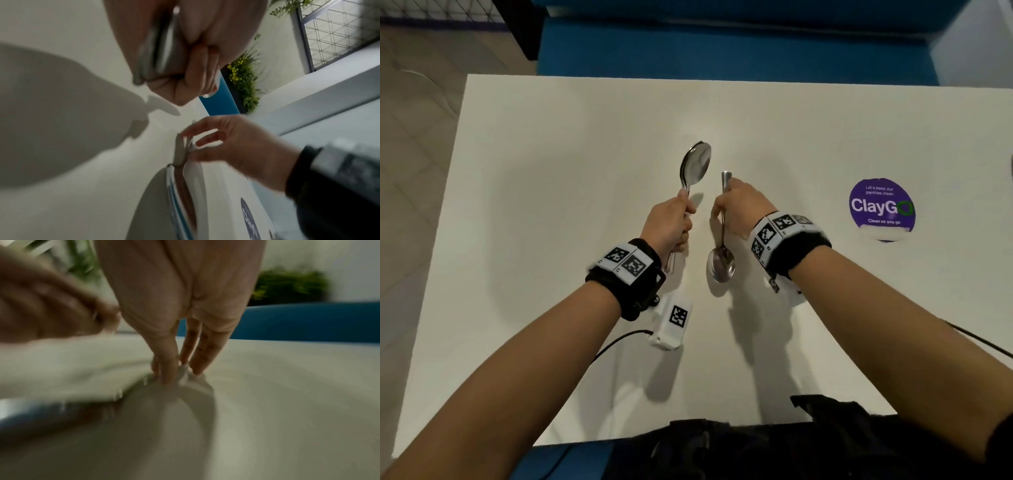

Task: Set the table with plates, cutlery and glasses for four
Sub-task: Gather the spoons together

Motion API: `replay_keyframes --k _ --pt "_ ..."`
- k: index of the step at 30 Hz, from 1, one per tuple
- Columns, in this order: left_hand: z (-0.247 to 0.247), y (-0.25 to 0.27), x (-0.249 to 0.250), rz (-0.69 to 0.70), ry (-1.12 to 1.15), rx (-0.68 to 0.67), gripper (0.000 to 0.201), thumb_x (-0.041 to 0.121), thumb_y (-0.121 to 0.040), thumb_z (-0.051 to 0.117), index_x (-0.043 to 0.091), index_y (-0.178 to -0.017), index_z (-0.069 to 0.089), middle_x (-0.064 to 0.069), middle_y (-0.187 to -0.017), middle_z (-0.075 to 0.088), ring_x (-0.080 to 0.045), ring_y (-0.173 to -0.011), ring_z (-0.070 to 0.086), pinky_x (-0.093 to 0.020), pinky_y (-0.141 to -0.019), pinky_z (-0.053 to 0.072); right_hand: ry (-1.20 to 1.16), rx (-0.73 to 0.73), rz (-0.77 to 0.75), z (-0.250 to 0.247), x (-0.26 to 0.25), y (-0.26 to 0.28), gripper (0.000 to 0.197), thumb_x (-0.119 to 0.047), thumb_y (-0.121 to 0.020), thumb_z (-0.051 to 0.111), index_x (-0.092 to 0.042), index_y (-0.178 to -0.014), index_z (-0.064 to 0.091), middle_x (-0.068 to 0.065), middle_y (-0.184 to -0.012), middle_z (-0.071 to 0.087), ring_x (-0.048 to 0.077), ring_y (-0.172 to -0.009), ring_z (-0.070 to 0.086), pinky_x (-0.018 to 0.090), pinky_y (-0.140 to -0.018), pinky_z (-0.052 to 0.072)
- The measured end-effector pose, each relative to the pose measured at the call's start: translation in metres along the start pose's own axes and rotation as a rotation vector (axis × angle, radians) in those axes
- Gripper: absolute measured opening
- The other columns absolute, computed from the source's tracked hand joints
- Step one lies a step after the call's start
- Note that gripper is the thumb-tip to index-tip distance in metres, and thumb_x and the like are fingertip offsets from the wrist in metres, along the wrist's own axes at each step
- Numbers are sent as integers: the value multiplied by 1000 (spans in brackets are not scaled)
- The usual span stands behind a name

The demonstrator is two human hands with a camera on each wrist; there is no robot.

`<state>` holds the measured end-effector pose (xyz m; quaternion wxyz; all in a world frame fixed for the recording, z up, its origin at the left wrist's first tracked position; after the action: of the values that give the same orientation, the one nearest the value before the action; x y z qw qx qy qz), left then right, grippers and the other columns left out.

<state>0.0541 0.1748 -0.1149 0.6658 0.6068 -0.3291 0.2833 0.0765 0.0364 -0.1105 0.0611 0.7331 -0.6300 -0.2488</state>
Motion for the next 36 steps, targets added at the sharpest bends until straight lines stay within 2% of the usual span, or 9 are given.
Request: replay_keyframes --k 4,10,15,18,21,25,29,32,36 --pt "-8 -3 0 -10 45 6 32 32 -102 35 17 -75 46 10 -40 30 -5 -32 21 -12 -35 19 221 -28 -126 3 -3 5 24 -9 -89 56 -11 -110 67 11 -123 48 30 -117 42 36 -84 41" --pt "-20 -7 -2 -2 79 96 29 25 -102 33 16 -77 46 10 -41 29 -5 -32 19 -14 -36 17 523 -234 -267 1 -9 0 20 -8 -93 48 -6 -109 60 10 -111 60 29 -103 55 35 -79 43" --pt "-34 -7 1 45 188 191 32 25 -103 29 18 -73 37 8 -44 27 -4 -31 16 -12 -35 14 177 -54 54 -23 15 1 17 -10 -91 57 -7 -107 60 14 -108 63 31 -99 60 34 -81 47" --pt "-32 -6 2 80 169 207 31 22 -102 24 18 -73 34 3 -52 31 -4 -30 24 -13 -32 19 -466 203 233 -29 19 8 6 -11 -85 67 -10 -86 62 7 -80 64 20 -73 64 22 -70 51" --pt "-14 2 5 91 124 146 28 21 -103 22 15 -80 38 -7 -62 57 -13 -41 53 -17 -35 38 -1113 128 211 -22 -8 15 13 -3 -85 66 -9 -77 57 5 -67 58 12 -57 63 20 -63 57" --pt "13 14 4 102 5 38 37 29 -104 18 6 -103 47 -14 -81 65 -18 -50 63 -22 -41 46 -1139 40 181 -10 -32 21 10 -8 -83 68 -10 -80 59 6 -69 62 21 -64 64 36 -76 58" --pt "25 19 -3 130 -70 50 32 30 -104 20 13 -94 44 -7 -68 57 -11 -33 39 -17 -33 30 -1039 98 210 -13 -21 32 8 -10 -82 71 -9 -83 63 4 -65 59 12 -51 58 26 -64 57" --pt "36 19 -4 153 -86 -15 39 34 -104 22 10 -100 52 -5 -59 58 -10 -30 31 -16 -35 25 -814 167 205 -20 -6 41 24 -26 -82 72 -14 -103 72 -1 -78 64 15 -69 63 29 -70 56" --pt "57 21 1 165 -151 -115 37 32 -104 25 12 -92 54 -2 -57 42 -9 -36 28 -17 -38 23 -1113 125 319 -13 15 53 30 -29 -92 59 -5 -108 69 3 -94 67 12 -87 63 26 -78 53"
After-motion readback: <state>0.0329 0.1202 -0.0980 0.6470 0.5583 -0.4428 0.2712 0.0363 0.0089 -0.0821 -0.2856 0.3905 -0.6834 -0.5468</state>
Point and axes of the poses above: each hand's wrist, its own y-axis away from the middle knuckle, its own z-axis out of the palm, x = y × z, the point moved 3 cm from there along -y, towards the middle knuckle
